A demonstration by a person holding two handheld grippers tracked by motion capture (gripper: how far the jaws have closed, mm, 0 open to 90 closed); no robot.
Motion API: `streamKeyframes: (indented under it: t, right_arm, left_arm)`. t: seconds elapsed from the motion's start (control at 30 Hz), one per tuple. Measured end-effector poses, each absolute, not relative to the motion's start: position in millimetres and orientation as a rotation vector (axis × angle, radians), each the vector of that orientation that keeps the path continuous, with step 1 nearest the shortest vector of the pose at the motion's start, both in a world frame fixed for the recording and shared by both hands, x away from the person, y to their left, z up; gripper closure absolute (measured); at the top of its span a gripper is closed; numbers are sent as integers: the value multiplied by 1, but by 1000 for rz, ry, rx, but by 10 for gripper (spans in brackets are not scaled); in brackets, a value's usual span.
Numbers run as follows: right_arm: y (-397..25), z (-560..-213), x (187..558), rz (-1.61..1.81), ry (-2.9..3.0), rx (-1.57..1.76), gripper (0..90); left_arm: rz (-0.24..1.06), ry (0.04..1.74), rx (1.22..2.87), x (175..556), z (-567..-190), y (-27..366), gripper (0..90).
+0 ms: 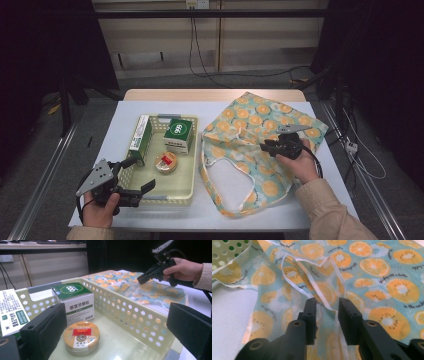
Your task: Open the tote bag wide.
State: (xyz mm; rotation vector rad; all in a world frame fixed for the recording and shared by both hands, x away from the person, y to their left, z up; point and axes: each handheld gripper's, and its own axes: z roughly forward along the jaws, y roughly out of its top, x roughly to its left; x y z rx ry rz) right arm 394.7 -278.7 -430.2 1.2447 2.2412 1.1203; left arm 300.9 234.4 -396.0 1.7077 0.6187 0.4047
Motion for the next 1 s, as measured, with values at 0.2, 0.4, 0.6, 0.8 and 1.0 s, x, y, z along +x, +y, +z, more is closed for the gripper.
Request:
streamKeyframes:
  t: [0.2, 0.4, 0.6, 0.8, 1.0]
  right_arm:
    - [-265, -421, 391, 1133, 2248, 1187, 596]
    - [-247, -409, 386, 1184, 2260, 1135, 591]
    - [-223, -403, 381, 1265, 2356, 1050, 898]
    - [-202, -427, 397, 1242, 2408, 1048, 881]
    - [-193, -443, 420, 1233, 2362, 1105, 816]
  left_arm:
    - [406, 618, 1709, 301, -396, 234, 29]
    - [407, 616, 1712, 301, -396, 234, 29]
    - [398, 615, 1706, 301, -396, 233, 29]
    - [394, 615, 1703, 301, -396, 233, 29]
    - [388, 610, 1701, 301, -396, 232, 29]
